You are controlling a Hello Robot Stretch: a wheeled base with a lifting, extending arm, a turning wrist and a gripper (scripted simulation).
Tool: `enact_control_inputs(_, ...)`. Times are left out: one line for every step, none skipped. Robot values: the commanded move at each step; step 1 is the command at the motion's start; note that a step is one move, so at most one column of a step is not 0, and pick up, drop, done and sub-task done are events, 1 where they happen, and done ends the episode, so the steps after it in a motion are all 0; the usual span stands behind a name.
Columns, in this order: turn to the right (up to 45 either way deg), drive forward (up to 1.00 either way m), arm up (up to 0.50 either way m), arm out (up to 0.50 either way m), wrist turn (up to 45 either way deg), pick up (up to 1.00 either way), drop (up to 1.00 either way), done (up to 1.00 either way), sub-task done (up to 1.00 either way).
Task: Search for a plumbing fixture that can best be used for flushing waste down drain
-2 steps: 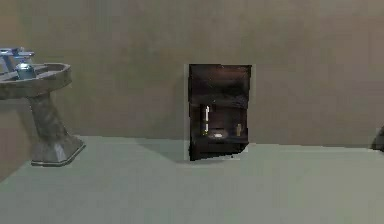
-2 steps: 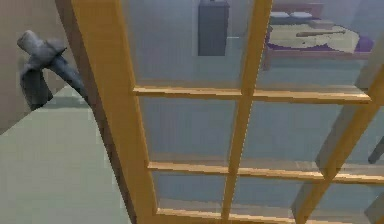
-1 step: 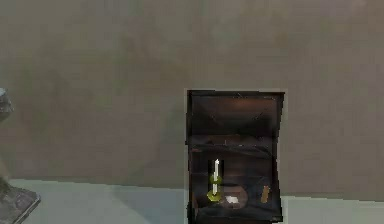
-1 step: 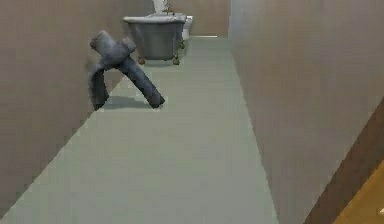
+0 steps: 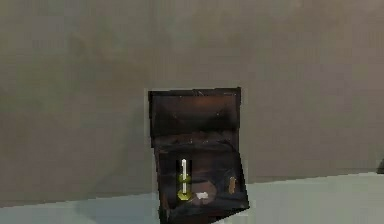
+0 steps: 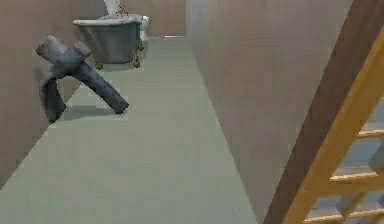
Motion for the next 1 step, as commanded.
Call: enact_control_inputs(0.0, 0.0, 0.0, 0.0, 0.0, 0.0, 0.0, 1.0, 0.0)
